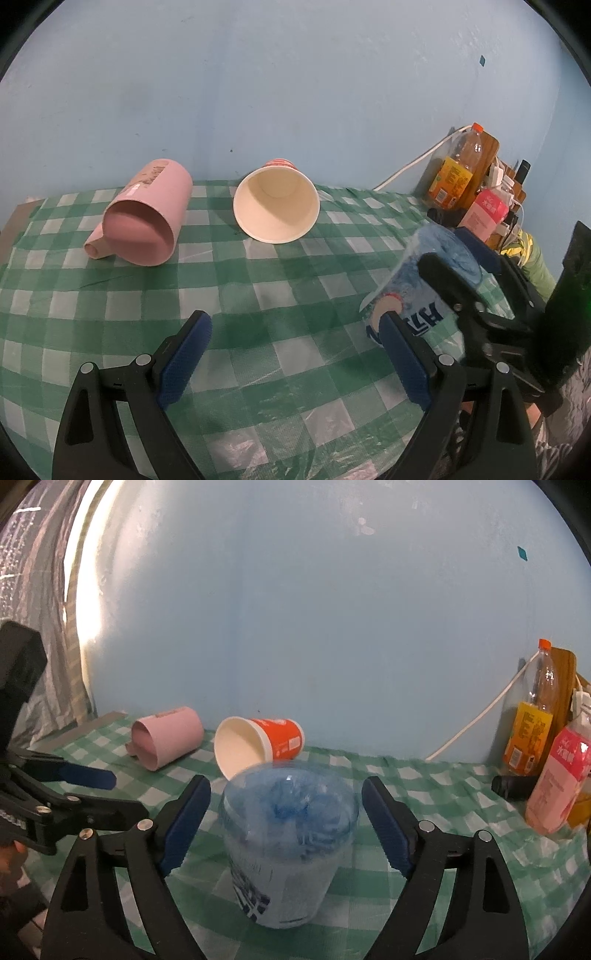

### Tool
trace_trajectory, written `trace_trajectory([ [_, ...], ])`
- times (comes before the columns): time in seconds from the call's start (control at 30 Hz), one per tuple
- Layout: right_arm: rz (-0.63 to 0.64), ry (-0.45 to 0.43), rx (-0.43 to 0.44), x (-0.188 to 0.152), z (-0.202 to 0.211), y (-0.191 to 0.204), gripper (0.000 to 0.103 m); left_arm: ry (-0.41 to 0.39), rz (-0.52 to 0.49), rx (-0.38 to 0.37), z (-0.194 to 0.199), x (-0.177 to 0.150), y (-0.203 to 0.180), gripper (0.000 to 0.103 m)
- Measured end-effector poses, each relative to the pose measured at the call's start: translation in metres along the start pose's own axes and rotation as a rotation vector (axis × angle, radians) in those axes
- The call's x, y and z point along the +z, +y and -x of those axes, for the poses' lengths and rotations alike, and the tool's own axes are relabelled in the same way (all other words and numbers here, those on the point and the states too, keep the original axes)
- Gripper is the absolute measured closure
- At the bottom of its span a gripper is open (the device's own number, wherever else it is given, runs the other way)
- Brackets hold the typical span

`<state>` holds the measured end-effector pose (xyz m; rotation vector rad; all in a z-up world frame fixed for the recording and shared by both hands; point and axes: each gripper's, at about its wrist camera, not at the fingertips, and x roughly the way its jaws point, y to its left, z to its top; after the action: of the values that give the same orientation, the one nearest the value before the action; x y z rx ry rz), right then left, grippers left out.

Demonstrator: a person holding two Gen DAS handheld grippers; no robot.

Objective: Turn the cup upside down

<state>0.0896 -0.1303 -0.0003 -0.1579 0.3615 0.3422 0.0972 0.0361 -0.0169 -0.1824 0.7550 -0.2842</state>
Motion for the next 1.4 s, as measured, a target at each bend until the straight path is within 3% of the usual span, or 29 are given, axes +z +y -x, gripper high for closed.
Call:
trace_trajectory([
  [0.47,0.004,-0.078,0.005,0.006,0.046,-0.003,0.016,-0.113,-0.023,0.074,0.029,-0.013,-0.013,0.010],
  [0.67,0.003,-0.056,-0.010,0.008,0.065,-0.006,0.016,-0.187,-0.038,0.114,0.046,-0.019,-0.025,0.009],
  [0.77,0.002,-0.041,-0.020,0.008,0.071,-0.007,0.016,-0.220,-0.053,0.131,0.053,-0.023,-0.029,0.000],
  [1.4,-0.010,-0.017,-0.052,0.004,0.093,-0.013,0.016,-0.366,-0.124,0.180,0.078,-0.043,-0.058,0.000],
])
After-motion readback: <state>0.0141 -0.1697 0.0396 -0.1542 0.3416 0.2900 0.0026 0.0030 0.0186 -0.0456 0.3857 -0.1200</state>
